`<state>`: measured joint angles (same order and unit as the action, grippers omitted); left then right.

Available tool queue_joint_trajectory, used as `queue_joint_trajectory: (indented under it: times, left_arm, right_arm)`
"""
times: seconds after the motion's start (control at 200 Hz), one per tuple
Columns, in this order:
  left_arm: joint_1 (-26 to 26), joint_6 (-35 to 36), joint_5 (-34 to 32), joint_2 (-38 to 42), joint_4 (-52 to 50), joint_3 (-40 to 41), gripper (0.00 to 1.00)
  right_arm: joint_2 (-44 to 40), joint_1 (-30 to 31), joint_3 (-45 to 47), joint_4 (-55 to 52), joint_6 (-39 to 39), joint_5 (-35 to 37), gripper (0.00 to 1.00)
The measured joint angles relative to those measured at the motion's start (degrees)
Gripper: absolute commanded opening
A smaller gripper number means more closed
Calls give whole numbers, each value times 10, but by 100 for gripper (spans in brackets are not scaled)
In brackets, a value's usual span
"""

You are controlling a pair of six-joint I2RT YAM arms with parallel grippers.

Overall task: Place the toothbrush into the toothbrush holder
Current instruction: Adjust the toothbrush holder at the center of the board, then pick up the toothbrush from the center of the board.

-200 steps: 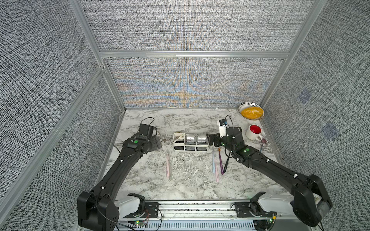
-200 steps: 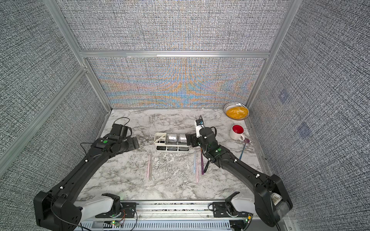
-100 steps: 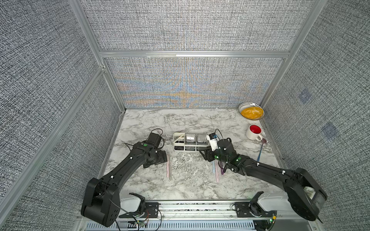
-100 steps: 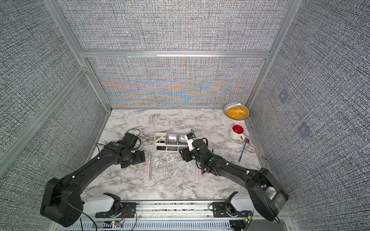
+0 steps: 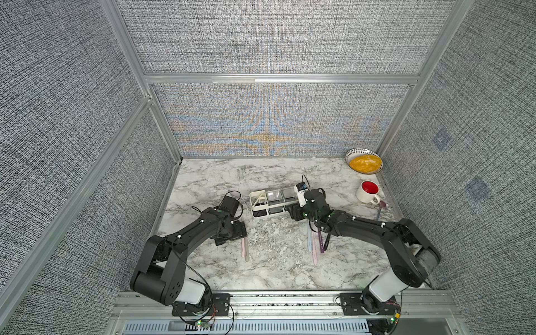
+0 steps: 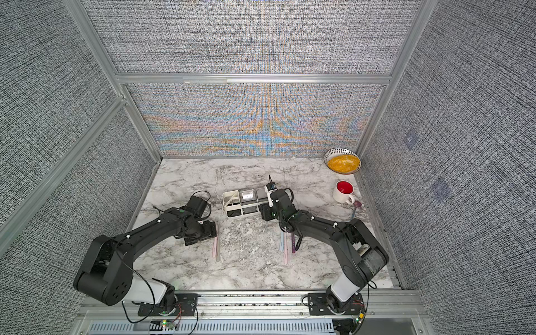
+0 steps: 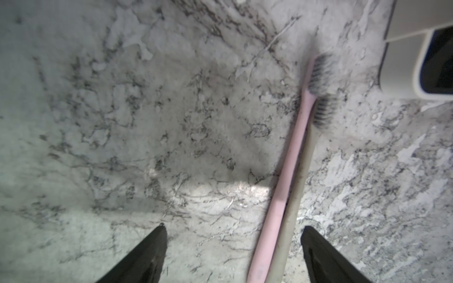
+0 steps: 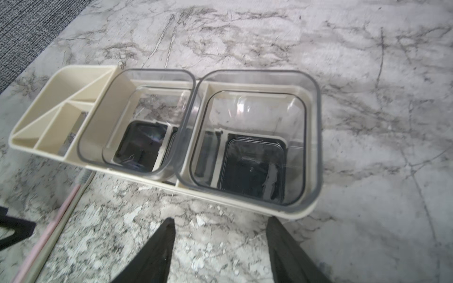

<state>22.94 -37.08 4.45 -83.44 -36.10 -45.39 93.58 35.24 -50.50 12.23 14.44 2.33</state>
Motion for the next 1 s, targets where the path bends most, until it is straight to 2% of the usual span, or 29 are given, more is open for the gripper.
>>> queue_joint_trajectory:
  times: [0.17,0.395,0.485,0.766,1.001]
  left_arm:
    - [2,0,-17,-12,-1,0,81]
    - [4,3,-48,-26,-12,0,80]
    - [7,6,-58,-32,-13,-1,74]
    - [26,6,-60,30,-13,-7,74]
    - [32,6,-48,-17,-2,-8,75]
  right_arm:
    - [5,-3,-33,-23,-19,13,65]
    - [-39,30,-24,-47,-26,19,68]
    - [-54,44,-12,-54,-21,21,69]
    - [-82,81,17,-57,2,26,71]
    - [-74,98,22,-58,9,34,72]
